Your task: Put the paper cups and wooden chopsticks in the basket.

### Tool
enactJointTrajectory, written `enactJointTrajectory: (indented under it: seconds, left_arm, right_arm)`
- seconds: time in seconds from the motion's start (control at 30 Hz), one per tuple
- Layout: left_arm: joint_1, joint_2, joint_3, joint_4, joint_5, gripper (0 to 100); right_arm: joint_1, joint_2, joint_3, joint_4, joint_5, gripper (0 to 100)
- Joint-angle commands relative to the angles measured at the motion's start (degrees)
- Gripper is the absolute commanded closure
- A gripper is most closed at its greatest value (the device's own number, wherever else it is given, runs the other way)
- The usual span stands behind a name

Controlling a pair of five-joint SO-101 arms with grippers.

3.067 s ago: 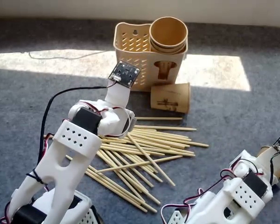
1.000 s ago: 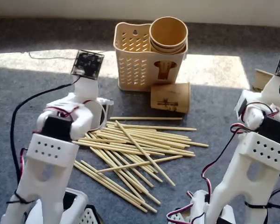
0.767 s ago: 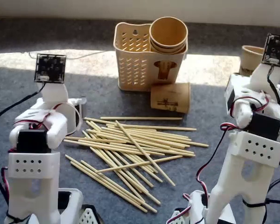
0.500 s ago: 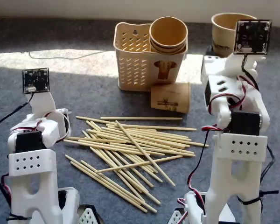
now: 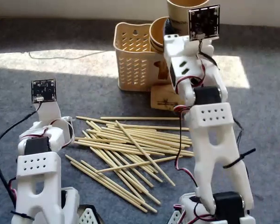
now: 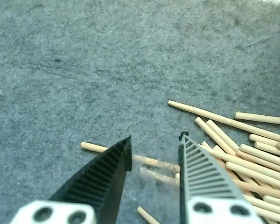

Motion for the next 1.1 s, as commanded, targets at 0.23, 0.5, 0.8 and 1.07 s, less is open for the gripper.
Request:
enactJointTrajectory:
  seconds: [0.23, 0.5, 0.8, 1.07]
  left_arm:
    - [-0.8, -1.3, 0.0, -1.1, -0.4, 84]
    - [-0.8, -1.3, 0.0, -0.9, -0.4, 84]
    - [-0.8, -1.3, 0.0, -0.8, -0.4, 84]
    - [-0.8, -1.3, 0.0, -0.8, -0.4, 84]
  right_arm:
    - [-1.1, 6.8, -2.0, -13.5, 0.1, 76.0]
    - [-2.8, 7.3, -1.6, -13.8, 0.1, 75.9]
    - [-2.5, 7.5, -1.5, -13.5, -7.4, 62.6]
    - [-2.8, 10.0, -1.6, -13.5, -7.5, 62.6]
